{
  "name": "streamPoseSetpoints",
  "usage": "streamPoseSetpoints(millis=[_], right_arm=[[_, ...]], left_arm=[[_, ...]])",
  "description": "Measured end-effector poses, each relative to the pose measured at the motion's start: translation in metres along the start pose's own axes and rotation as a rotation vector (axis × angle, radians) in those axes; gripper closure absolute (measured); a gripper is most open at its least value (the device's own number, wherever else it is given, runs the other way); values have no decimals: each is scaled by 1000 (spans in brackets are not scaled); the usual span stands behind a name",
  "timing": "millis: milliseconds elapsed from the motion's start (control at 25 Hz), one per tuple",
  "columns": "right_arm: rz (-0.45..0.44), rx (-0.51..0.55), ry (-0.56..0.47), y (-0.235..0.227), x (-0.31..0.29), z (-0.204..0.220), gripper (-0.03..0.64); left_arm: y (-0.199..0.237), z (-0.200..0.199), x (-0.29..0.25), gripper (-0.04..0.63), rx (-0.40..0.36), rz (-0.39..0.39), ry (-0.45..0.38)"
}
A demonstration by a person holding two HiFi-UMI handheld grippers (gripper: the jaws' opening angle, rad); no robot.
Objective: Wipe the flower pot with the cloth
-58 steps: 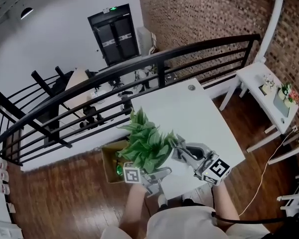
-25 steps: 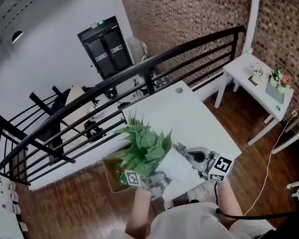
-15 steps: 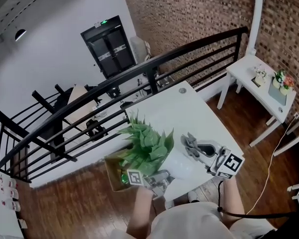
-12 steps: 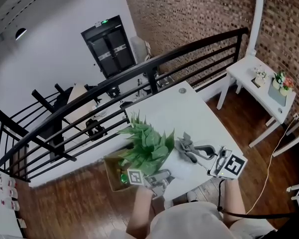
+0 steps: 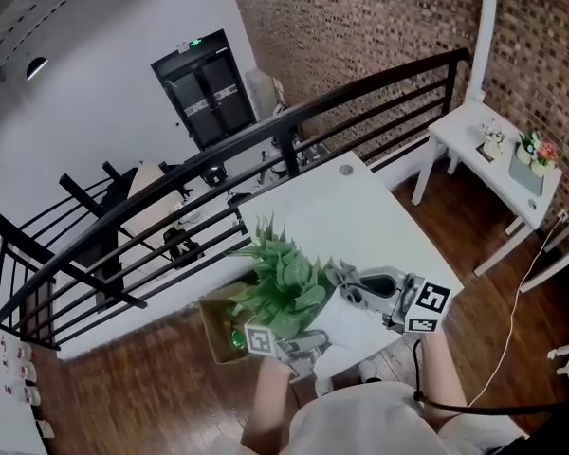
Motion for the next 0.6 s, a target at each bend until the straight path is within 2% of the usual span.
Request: streamPoseSetpoints(millis=[80,200,320,440,600], right_arm=[[9,-32,47,-6,-4,15,603],[-29,-148,4,-10,-6,29,603],[-49,-212,-18,-13,-7,39,604],[-38,-223,-11,-14,-6,42,604],[15,-160,-13,-18,2,40,603]], left_arm=[[-5,-1,-1,58,-4,31,7],[-7,0,0,57,-33,57,16],[-6,1,1,57,-46,68,5],[-5,0,-1,57,-20,53,-27],[0,-1,-6,57,-20,4,-64]])
Point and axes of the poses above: the fingertips, and each gripper's own axes: x backward along the fingers, y to its left, z out of its underside, the point moved 5 cm from there along x, backward along the fingers, and after that the axes turned 12 degrees about -x, right-handed, at the moved point
